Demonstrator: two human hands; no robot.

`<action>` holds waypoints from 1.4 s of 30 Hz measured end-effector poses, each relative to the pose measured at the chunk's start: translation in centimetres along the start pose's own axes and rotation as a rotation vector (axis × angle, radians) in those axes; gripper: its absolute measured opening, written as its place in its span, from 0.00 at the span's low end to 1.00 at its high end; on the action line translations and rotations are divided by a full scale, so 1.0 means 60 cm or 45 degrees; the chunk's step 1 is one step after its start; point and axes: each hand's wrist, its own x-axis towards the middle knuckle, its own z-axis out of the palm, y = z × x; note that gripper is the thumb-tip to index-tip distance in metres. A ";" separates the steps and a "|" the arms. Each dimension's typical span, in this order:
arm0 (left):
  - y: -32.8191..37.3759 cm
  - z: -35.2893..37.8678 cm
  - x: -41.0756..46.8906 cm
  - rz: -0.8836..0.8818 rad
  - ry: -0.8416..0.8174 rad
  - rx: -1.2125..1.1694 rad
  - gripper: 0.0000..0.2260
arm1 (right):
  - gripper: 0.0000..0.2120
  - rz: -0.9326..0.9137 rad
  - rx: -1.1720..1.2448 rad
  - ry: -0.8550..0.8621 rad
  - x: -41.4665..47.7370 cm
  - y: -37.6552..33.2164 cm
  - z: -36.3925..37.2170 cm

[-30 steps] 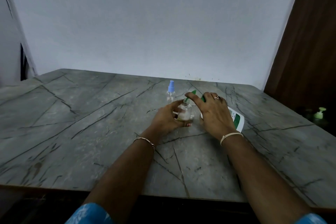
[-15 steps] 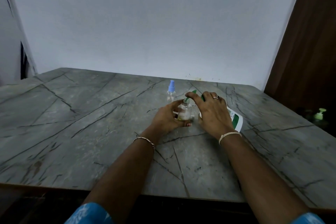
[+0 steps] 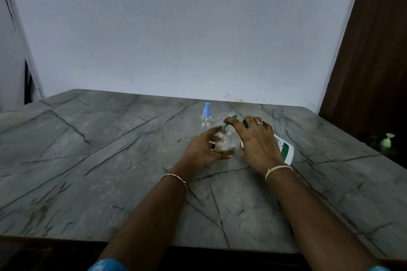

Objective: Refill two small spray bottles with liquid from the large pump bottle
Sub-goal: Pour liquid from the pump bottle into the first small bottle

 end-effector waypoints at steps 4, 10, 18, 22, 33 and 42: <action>-0.002 0.000 0.001 -0.007 -0.005 0.005 0.38 | 0.37 -0.032 -0.032 0.013 -0.006 0.007 0.002; -0.001 0.000 0.001 0.005 -0.001 0.014 0.39 | 0.34 0.005 -0.003 0.042 0.003 -0.003 0.004; -0.001 0.000 -0.001 0.008 0.002 0.003 0.39 | 0.36 -0.031 -0.031 0.030 -0.004 0.007 0.006; -0.001 0.001 0.000 0.004 -0.001 -0.006 0.39 | 0.35 -0.014 -0.007 0.021 -0.002 0.003 0.001; 0.003 -0.002 -0.004 0.009 0.007 -0.004 0.38 | 0.34 -0.038 -0.032 0.041 -0.005 0.008 0.005; 0.001 0.000 -0.003 0.000 0.007 -0.015 0.39 | 0.33 0.007 -0.013 0.038 0.001 -0.003 0.001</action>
